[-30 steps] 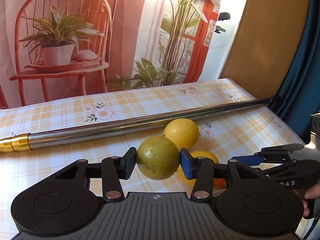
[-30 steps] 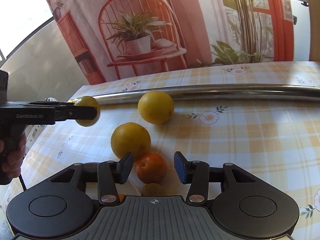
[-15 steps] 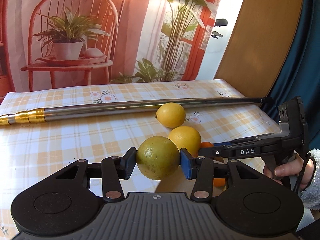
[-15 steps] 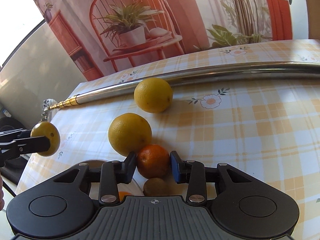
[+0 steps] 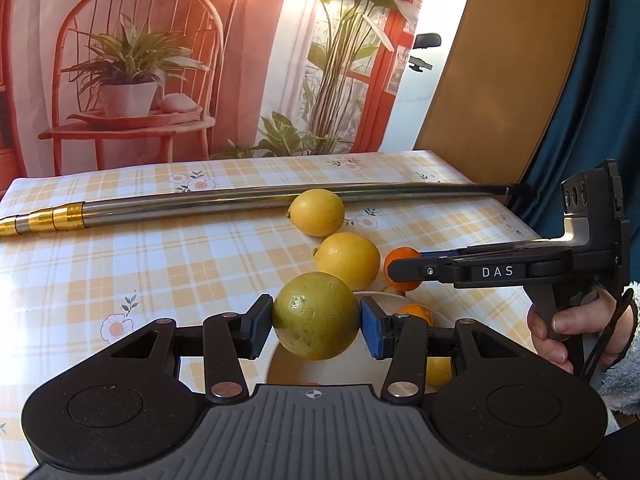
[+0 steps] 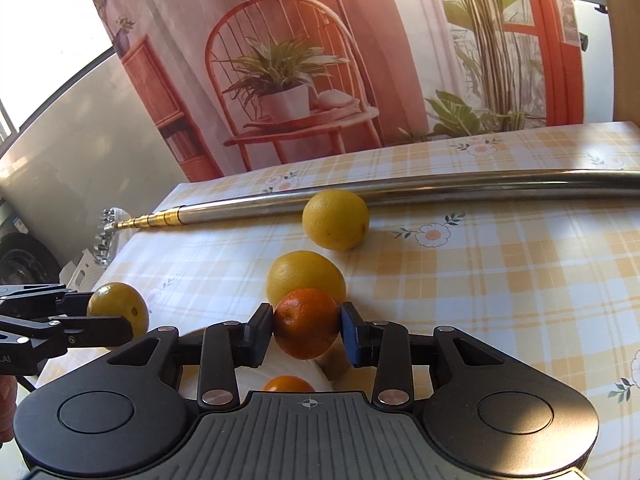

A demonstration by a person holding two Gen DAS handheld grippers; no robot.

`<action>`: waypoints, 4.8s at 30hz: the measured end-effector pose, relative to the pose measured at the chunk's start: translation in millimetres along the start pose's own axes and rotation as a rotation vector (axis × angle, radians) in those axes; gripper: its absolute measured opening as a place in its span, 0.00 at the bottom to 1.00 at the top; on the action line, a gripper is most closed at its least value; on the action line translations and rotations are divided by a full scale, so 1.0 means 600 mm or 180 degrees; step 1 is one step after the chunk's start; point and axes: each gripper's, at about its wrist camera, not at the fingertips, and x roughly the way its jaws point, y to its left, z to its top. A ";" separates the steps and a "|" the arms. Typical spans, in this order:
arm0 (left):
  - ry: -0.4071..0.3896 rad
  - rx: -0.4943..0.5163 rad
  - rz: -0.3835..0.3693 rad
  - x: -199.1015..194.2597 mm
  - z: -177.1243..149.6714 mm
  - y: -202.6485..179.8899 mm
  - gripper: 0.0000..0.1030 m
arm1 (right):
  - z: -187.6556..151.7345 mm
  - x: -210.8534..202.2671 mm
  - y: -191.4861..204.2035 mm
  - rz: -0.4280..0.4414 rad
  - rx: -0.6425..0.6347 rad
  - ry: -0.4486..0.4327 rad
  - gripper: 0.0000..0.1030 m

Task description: Organize fruits

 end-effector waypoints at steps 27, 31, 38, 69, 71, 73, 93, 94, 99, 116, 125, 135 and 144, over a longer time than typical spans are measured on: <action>0.0290 0.0200 -0.0196 -0.058 -0.111 -0.095 0.48 | -0.107 -0.141 0.104 0.0116 -0.0422 -0.0163 0.32; 0.0410 0.0194 -0.0221 -0.053 -0.127 -0.100 0.48 | -0.127 -0.154 0.115 0.0132 -0.0470 -0.0121 0.32; 0.0451 0.0234 -0.0163 -0.051 -0.138 -0.105 0.48 | -0.147 -0.163 0.119 0.0097 -0.0481 -0.0051 0.32; 0.0548 0.0446 -0.0182 -0.027 -0.140 -0.117 0.47 | -0.173 -0.143 0.106 0.0181 -0.0436 0.0263 0.33; 0.0535 0.0446 -0.0180 -0.029 -0.140 -0.117 0.47 | -0.171 -0.144 0.108 0.0147 -0.0446 0.0256 0.33; 0.0537 0.0431 -0.0188 -0.028 -0.141 -0.116 0.47 | -0.172 -0.143 0.107 0.0161 -0.0431 0.0267 0.33; 0.0221 0.0289 0.0021 -0.061 -0.130 -0.104 0.47 | -0.161 -0.161 0.100 -0.0054 -0.0475 -0.0009 0.34; 0.0200 0.0250 0.0021 -0.063 -0.122 -0.099 0.47 | -0.157 -0.163 0.100 -0.0065 -0.0499 -0.0029 0.34; 0.0079 0.0022 -0.0017 -0.070 -0.072 -0.066 0.47 | -0.125 -0.170 0.093 -0.0143 -0.0611 -0.0152 0.34; 0.0565 -0.0103 -0.0304 0.070 0.068 -0.050 0.45 | 0.000 -0.125 -0.006 -0.0766 -0.0459 -0.0480 0.34; 0.1208 0.0154 -0.0296 0.195 0.101 -0.084 0.38 | -0.006 -0.093 -0.067 -0.0720 -0.0208 -0.0390 0.34; 0.1638 0.0411 -0.0027 0.265 0.106 -0.116 0.36 | -0.028 -0.093 -0.115 -0.0665 0.0000 -0.0362 0.34; 0.1749 0.0641 0.0161 0.296 0.098 -0.131 0.27 | -0.037 -0.095 -0.127 -0.0639 0.0081 -0.0371 0.34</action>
